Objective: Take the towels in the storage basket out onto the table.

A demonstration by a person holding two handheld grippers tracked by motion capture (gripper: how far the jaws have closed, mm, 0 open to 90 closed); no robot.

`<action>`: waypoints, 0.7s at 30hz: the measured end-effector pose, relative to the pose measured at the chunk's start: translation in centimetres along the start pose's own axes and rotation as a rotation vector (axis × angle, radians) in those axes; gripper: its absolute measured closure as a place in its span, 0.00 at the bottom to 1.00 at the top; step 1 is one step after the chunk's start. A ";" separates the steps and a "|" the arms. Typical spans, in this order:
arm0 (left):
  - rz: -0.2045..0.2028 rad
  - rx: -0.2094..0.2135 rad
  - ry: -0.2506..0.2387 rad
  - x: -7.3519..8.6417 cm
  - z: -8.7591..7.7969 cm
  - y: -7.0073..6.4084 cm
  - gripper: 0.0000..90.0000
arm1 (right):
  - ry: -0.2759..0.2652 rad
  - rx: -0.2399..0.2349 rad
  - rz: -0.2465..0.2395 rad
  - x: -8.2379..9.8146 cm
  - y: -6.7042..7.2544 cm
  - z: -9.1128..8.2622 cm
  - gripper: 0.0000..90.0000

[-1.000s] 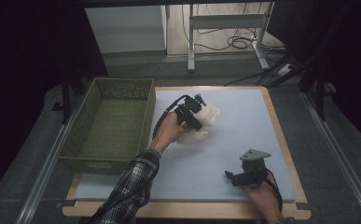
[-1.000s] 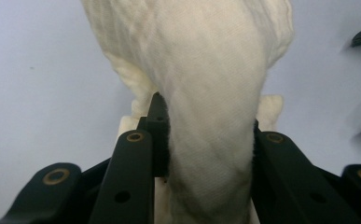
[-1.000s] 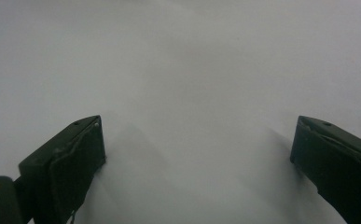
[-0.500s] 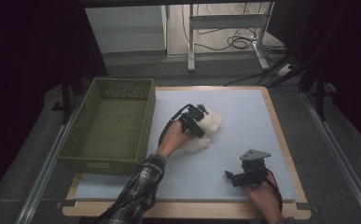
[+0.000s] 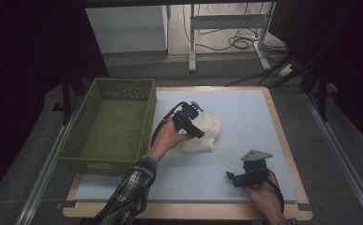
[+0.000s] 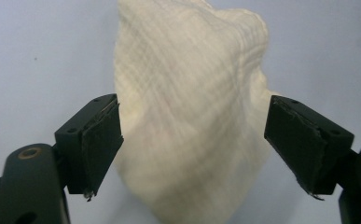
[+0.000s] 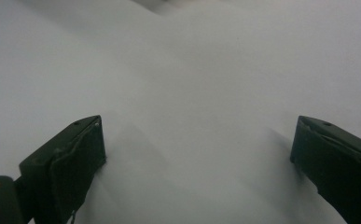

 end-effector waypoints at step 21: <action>-0.010 -0.074 -0.133 7.2 -0.8 -3.8 0.02 | 0.007 -0.024 -0.017 -0.6 -0.4 -0.7 0.34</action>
Point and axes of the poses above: each handheld gripper's, and its own axes: z roughly forward along the jaws, x roughly out of its underside, y roughly to its left, the point moved 3 cm from there along z, roughly forward along the jaws, and after that the axes turned 13 degrees about -x, right-handed, at the moved point
